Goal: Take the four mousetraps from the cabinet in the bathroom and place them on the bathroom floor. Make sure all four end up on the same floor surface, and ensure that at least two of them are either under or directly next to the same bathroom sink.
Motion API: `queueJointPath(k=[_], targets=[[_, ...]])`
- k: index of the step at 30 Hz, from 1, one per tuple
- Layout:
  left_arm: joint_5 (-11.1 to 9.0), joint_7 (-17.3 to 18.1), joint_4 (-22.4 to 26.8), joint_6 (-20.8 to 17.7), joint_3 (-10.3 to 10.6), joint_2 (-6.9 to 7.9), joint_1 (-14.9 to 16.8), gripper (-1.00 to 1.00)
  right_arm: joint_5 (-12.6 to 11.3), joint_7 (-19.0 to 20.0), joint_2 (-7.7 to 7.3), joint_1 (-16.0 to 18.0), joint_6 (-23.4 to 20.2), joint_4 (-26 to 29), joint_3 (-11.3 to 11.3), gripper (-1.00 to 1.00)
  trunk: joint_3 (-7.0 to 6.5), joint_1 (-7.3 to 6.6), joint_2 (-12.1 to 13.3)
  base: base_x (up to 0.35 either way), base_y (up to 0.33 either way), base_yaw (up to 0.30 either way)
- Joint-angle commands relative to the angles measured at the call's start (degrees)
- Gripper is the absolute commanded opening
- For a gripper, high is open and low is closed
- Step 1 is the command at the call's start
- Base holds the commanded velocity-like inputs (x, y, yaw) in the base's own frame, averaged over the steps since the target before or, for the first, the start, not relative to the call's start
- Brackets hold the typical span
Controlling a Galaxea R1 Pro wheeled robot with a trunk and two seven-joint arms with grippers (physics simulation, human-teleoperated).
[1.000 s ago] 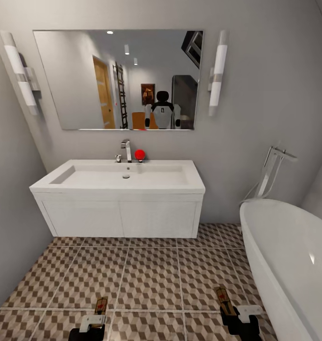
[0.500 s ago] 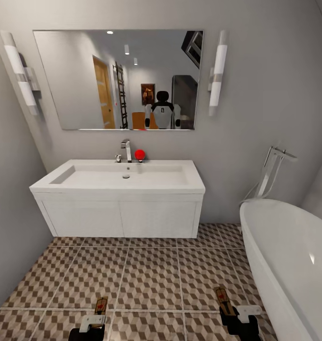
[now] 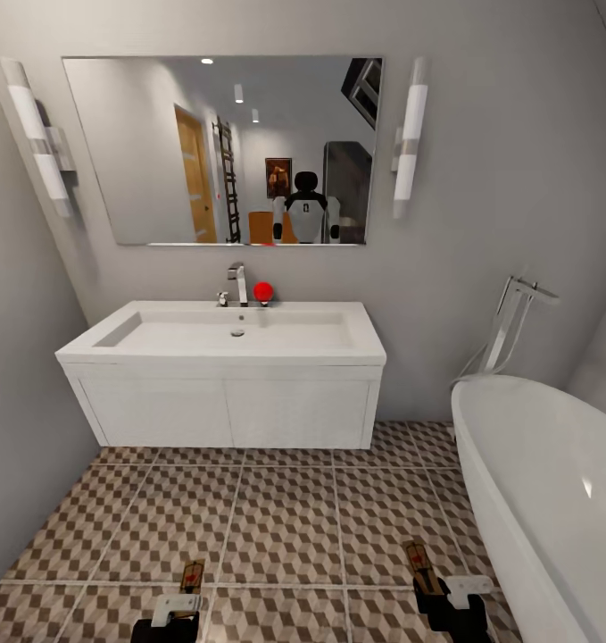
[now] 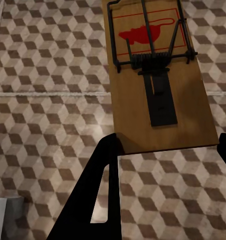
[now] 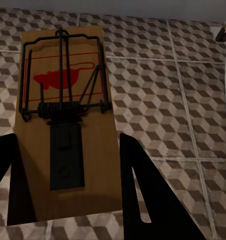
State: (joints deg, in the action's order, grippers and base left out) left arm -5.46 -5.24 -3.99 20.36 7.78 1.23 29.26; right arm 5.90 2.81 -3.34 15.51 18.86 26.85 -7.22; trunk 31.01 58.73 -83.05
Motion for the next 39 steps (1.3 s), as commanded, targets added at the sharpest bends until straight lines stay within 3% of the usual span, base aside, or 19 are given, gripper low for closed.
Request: queueJointPath(k=[1, 9, 12, 15, 17, 18, 21, 22, 23, 25, 29, 31, 35, 39], targets=[[-0.5, -0.1, -0.2, 0.4, 0.5, -0.08, 0.1, -1.0, 0.5, 0.2, 0.03, 0.0, 0.2, 0.0, -0.4, -1.0, 0.05, 0.0, 0.0, 0.0, 0.0, 0.0], [-0.5, -0.2, 0.0, 0.4, 0.4, -0.06, 0.1, -1.0, 0.4, 0.0, 0.02, 0.0, -0.2, -0.2, -0.7, -1.0, 0.05, 0.0, 0.0, 0.0, 0.0, 0.0], [-0.4, -0.4, 0.4, -1.1, 0.2, -0.09, 0.1, -1.0, 0.4, -2.1, 0.13, 0.0, -0.5, 0.3, -0.7, -1.0, 0.05, 0.0, 0.0, 0.0, 0.0, 0.0], [-0.4, -0.4, 3.1, -8.5, 0.0, -0.01, 0.1, -1.0, 0.4, -7.4, 0.52, 0.2, -3.4, 1.5, -0.6, -1.0, 0.05, 0.0, 0.0, 0.0, 0.0, 0.0], [-0.4, -0.3, 9.4, -18.5, 0.0, 0.33, 0.0, -1.0, 0.3, -10.9, 1.07, 0.7, -8.7, 4.6, -0.6, -1.0, 0.05, 0.0, 0.0, 0.0, 0.0, 0.0], [-0.4, -0.3, 11.5, -21.1, 0.0, 0.46, 0.0, -1.0, 0.3, -11.4, 1.21, 0.8, -10.3, 5.8, -0.5, -1.0, 0.05, 0.0, 0.0, 0.0, 0.0, 0.0], [-0.4, -0.2, 24.2, -36.3, 0.0, 1.02, 0.1, -1.0, 0.2, -12.8, 1.97, 1.9, -19.8, 13.7, -0.5, -1.0, 0.05, 0.0, 0.0, 0.0, 0.0, 0.0], [-0.4, -0.2, 25.9, -38.6, 0.0, 1.06, 0.1, -1.0, 0.2, -12.9, 2.15, 2.3, -21.2, 14.7, -0.5, -1.0, 0.05, 0.0, 0.0, 0.0, 0.0, 0.0], [-0.4, -0.2, 30.1, -44.5, 0.0, 1.15, 0.2, -1.0, 0.2, -13.1, 2.61, 4.2, -24.6, 16.8, -0.4, -1.0, 0.05, 0.0, 0.0, 0.0, 0.0, 0.0], [-0.3, -0.3, 33.6, -50.1, -0.1, 1.2, 0.9, -1.0, 0.0, -13.0, 2.92, 8.1, -29.0, 17.8, -0.4, -1.0, 0.05, 0.0, 0.0, 0.0, 0.0, 0.0], [-0.3, -0.5, 35.6, -53.8, -0.1, 1.26, 3.8, -1.0, -0.1, -12.1, 3.74, 13.6, -37.0, 18.2, -0.4, -1.0, 0.05, 0.0, 0.0, 0.0, 0.0, 0.0], [-0.3, -0.5, 35.2, -54.2, -0.1, 1.51, 4.3, -1.0, 0.0, -11.6, 4.4, 14.8, -38.8, 18.2, -0.4, -1.0, 0.05, 0.0, 0.0, 0.0, 0.0, 0.0], [-0.3, -0.4, 31.9, -54.3, -0.1, 3.27, 4.7, -1.0, 0.0, -10.9, 5.38, 15.9, -40.5, 17.8, -0.2, -1.0, 0.05, 0.0, 0.0, 0.0, 0.0, 0.0], [-0.3, -0.2, 30.6, -52.7, -0.1, 3.88, 4.8, -1.0, 0.0, -10.7, 6.6, 16.1, -40.7, 16.6, 2.6, -1.0, 0.05, 0.0, 0.0, 0.0, 0.0, 0.0]])
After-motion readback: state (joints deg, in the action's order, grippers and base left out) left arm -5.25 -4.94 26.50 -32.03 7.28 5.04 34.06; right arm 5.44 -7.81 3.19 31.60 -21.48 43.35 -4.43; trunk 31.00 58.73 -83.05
